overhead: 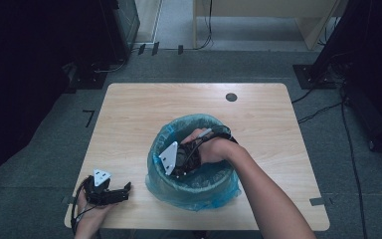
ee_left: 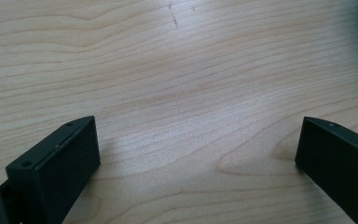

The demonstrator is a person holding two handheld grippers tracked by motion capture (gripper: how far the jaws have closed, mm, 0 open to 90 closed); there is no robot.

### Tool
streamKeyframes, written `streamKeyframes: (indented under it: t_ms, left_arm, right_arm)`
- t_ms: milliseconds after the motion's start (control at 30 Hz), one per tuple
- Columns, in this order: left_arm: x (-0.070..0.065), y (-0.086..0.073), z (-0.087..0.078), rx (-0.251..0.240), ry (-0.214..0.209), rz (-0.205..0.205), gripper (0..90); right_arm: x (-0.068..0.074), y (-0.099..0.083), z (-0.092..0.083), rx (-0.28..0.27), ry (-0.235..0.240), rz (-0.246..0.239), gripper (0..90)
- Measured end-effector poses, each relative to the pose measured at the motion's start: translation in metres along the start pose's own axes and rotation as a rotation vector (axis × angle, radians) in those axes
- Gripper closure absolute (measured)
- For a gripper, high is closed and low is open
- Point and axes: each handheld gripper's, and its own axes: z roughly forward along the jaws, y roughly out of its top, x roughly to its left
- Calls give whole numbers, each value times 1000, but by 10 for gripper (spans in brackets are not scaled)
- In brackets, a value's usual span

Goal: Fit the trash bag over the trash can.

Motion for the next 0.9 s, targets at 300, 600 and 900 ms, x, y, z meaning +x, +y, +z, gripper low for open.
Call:
streamKeyframes:
  t_ms: [300,600,900]
  left_arm:
    - [0,0,0,0,0,0,0]
    - [0,0,0,0,0,-1,0]
    - [0,0,0,-1,0,0,0]
  right_arm:
    - [14,11,-37,-21,-39,-81,900]
    - [36,2,-55,55,-1,-162,900]
    - [41,2,-55,46,-17,-169,900]
